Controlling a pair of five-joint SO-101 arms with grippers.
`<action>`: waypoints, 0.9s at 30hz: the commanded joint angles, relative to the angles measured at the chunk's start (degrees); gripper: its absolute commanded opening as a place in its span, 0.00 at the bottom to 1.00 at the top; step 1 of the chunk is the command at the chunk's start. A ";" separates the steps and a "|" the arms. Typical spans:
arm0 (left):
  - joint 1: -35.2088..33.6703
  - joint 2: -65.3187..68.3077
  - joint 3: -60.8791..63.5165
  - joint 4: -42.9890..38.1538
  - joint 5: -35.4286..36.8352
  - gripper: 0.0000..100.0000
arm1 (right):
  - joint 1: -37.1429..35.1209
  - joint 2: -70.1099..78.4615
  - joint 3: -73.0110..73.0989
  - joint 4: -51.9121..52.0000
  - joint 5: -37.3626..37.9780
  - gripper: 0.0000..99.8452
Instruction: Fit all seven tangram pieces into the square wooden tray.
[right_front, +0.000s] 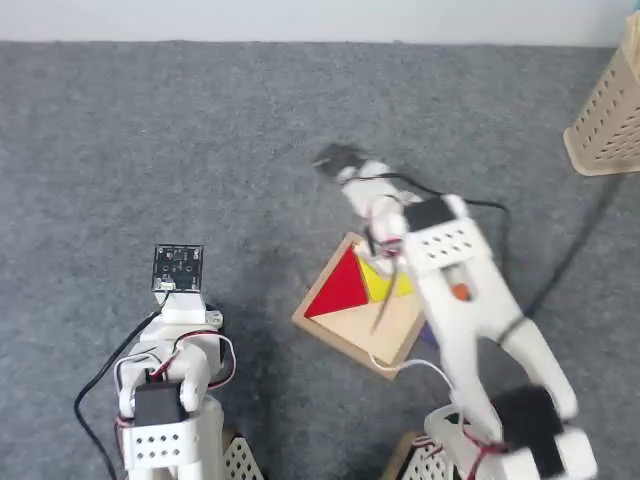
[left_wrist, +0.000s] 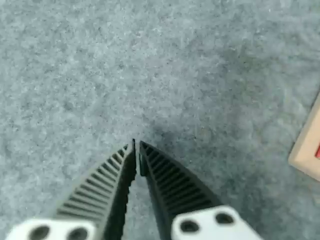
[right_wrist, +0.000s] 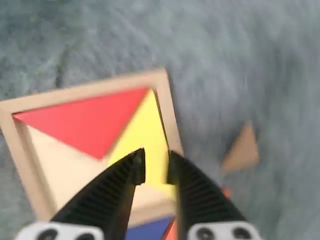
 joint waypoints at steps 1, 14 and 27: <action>-0.26 -1.23 -1.10 0.35 0.44 0.01 | 4.26 -8.48 3.87 4.00 -10.37 0.04; -0.26 -1.23 -1.10 0.35 0.44 0.01 | 3.91 1.01 10.11 5.32 -30.42 0.14; -0.26 -1.23 -1.10 0.35 0.44 0.01 | 4.09 12.97 8.18 -0.75 -34.73 0.14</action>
